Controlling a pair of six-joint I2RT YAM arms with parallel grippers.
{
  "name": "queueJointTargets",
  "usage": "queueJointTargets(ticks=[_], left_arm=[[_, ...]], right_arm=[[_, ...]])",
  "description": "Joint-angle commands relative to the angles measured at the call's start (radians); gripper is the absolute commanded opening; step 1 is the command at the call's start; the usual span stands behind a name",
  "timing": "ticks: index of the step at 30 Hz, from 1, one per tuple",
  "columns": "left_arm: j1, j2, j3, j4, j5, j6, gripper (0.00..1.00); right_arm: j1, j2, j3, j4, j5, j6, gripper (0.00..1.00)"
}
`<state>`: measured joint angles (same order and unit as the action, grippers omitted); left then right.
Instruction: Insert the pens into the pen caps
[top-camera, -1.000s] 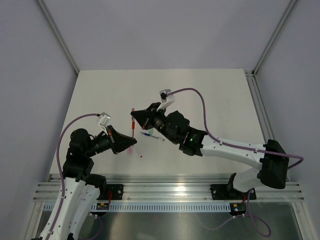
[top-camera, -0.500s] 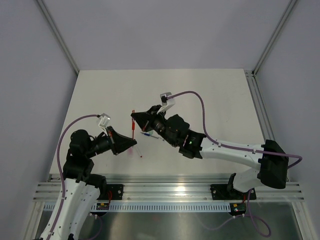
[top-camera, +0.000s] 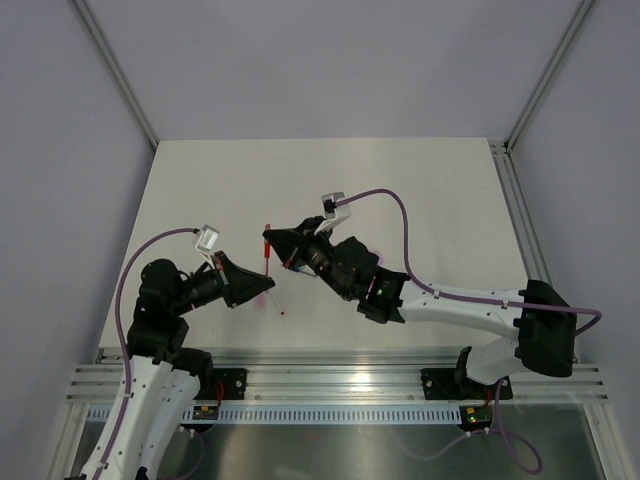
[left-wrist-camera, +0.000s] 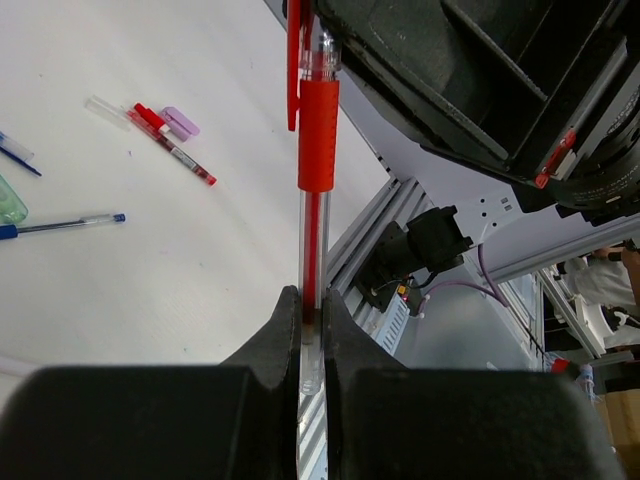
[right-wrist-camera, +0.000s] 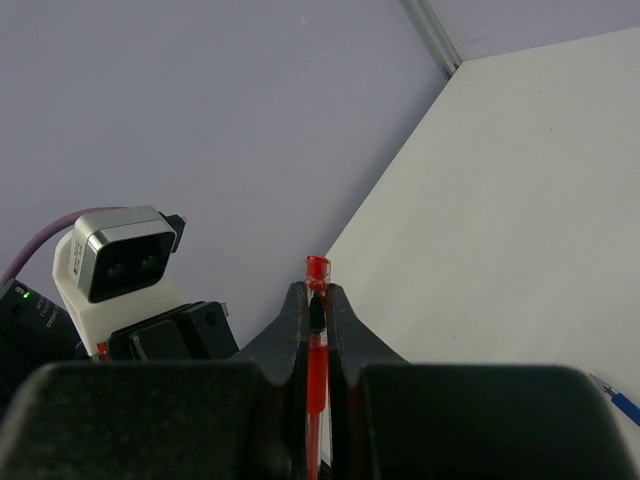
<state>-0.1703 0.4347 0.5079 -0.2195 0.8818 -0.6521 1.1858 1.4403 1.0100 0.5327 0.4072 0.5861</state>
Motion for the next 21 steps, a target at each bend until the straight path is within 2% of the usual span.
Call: queueJointTargets(ticks=[1,10,21], left_arm=[[0.009,0.021,0.061,0.121,-0.086,-0.040,0.00],[0.009,0.085,0.136,0.152,-0.098,-0.066,0.00],[0.009,0.157,0.236,0.207,-0.136,-0.098,0.00]], right_arm=[[0.031,-0.004,0.002,-0.108,-0.066,-0.005,0.00],[0.051,-0.034,-0.068,-0.233,-0.136,0.075,0.00],[0.081,-0.026,-0.149,-0.267,-0.205,0.155,0.00]])
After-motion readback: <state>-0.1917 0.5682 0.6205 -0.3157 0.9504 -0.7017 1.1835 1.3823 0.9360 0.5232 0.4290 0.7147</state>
